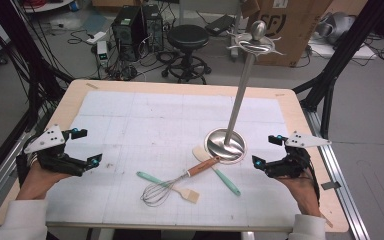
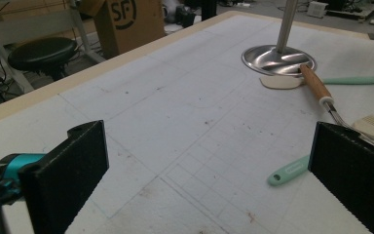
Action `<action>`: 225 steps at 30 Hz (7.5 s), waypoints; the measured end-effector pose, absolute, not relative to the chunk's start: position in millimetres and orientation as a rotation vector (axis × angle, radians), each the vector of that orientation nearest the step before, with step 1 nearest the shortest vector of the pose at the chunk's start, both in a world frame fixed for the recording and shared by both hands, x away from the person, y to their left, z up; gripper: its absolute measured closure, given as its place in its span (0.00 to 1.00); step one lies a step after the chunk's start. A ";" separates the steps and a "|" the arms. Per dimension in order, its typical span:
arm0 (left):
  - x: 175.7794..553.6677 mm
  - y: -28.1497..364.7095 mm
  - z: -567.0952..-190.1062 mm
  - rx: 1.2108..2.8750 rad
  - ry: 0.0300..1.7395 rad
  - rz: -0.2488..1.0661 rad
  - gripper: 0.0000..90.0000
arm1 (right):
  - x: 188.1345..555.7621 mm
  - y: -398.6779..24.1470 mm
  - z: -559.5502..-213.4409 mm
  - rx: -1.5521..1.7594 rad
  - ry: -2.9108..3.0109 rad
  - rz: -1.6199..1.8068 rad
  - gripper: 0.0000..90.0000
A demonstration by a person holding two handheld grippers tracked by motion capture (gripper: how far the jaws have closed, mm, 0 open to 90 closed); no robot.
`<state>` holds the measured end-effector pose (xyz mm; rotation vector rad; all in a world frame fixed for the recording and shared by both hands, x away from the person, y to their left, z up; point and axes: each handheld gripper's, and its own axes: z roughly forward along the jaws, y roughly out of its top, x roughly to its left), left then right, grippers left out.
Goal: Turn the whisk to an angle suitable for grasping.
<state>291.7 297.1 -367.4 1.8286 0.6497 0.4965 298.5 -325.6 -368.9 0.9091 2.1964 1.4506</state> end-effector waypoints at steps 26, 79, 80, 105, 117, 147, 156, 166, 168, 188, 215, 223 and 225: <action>293.1 300.7 -367.8 1.824 0.654 0.494 0.02 | 293.5 -304.5 -341.0 0.683 2.397 1.338 0.00; 299.1 296.8 -370.9 1.832 0.655 0.472 0.02 | 341.3 -186.4 -371.6 0.067 2.909 0.944 0.05; 299.2 296.7 -370.8 1.830 0.655 0.472 0.02 | 343.2 -185.0 -372.7 0.054 2.909 0.932 0.05; 297.5 297.7 -369.4 1.823 0.650 0.471 0.02 | 365.8 -162.5 -411.5 0.054 3.058 0.849 0.13; 297.4 298.1 -369.1 1.817 0.654 0.470 0.02 | 367.1 -156.2 -410.8 -0.013 3.052 0.768 0.40; 296.2 300.0 -368.3 1.817 0.667 0.475 0.02 | 346.8 -135.7 -407.4 -0.322 3.030 0.496 0.74; 295.9 301.0 -367.9 1.814 0.665 0.475 0.02 | 345.9 -136.7 -406.9 -0.299 3.086 0.511 0.77; 294.3 303.7 -365.8 1.809 0.659 0.482 0.02 | 341.6 -144.4 -389.4 -0.139 3.097 0.649 0.77; 294.0 305.0 -364.9 1.810 0.655 0.483 0.02 | 341.1 -145.6 -386.9 -0.113 3.103 0.662 0.77; 282.5 319.3 -352.3 1.805 0.519 0.448 0.02 | 332.2 -124.4 -347.8 0.062 3.046 1.005 0.77; 283.7 313.2 -354.8 1.828 0.511 0.436 0.02 | 339.7 -59.0 -370.8 0.093 3.033 1.126 0.79; 283.1 312.6 -354.8 1.831 0.505 0.435 0.02 | 340.2 -39.5 -379.0 0.074 3.033 1.168 0.79; 283.0 312.6 -354.9 1.830 0.506 0.436 0.02 | 339.4 -35.7 -382.8 0.066 3.041 1.156 0.79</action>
